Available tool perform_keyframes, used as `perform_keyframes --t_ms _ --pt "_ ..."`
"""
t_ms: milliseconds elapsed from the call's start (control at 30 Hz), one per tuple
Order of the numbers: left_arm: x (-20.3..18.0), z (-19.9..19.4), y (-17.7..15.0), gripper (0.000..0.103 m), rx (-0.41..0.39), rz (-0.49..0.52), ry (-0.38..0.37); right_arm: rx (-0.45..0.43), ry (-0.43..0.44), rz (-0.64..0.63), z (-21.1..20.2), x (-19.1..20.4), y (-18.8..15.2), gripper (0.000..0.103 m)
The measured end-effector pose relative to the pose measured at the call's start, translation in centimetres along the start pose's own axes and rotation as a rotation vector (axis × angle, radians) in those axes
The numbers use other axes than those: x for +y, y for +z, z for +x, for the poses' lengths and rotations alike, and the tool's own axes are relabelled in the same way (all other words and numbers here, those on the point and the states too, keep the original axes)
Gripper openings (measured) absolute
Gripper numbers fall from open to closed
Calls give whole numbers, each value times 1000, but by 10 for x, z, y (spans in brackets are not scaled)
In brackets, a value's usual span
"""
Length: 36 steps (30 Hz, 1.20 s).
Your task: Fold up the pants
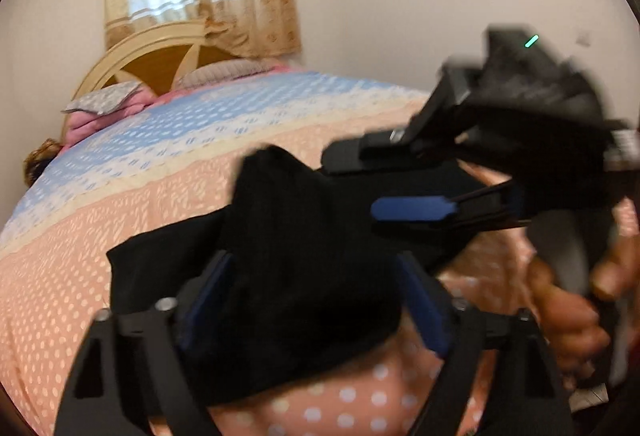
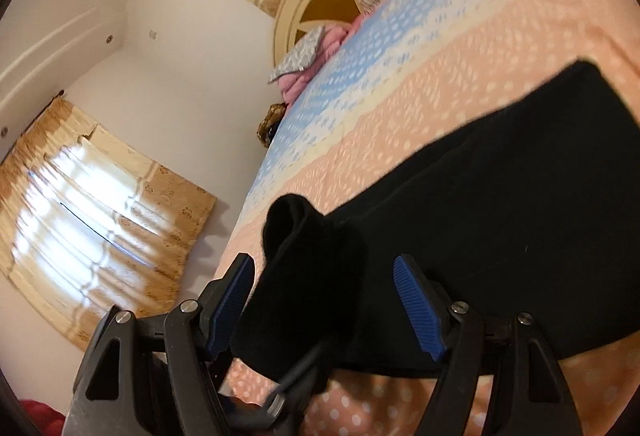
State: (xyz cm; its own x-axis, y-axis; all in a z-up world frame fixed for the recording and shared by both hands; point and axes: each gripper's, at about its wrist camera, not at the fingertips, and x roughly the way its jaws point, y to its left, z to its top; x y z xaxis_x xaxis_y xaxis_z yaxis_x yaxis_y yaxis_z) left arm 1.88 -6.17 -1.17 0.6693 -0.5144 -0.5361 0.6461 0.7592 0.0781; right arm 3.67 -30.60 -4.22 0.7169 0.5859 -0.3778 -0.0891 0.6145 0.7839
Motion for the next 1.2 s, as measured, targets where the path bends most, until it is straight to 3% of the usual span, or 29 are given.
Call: perform_keyframes --t_ms 67,167,267,433,533,700,800,933,1200 --pt "6 -13 -3 88 -16 17 -9 8 -5 9 3 -2 -3 74" --pt "21 -25 -6 88 -13 5 35 6 13 15 3 -1 -1 74" --pt "52 -33 -9 88 -14 -82 105 14 10 19 11 3 2 74" --pt "104 -38 -15 88 -5 -276 200 -39 -122 13 6 1 -3 74" --pt "117 -31 -22 88 24 -349 228 0 -149 -26 19 8 -8 74" --pt "119 -23 -34 88 80 -399 246 45 -304 -259 50 48 -28 73" --pt "115 -22 -33 88 88 -377 263 58 -391 -368 62 61 -40 36" --pt "116 -21 -33 88 93 -372 271 36 -418 -416 57 63 -40 19" --pt "125 -25 -29 88 82 -403 291 -101 -321 -535 -4 98 -1 16"
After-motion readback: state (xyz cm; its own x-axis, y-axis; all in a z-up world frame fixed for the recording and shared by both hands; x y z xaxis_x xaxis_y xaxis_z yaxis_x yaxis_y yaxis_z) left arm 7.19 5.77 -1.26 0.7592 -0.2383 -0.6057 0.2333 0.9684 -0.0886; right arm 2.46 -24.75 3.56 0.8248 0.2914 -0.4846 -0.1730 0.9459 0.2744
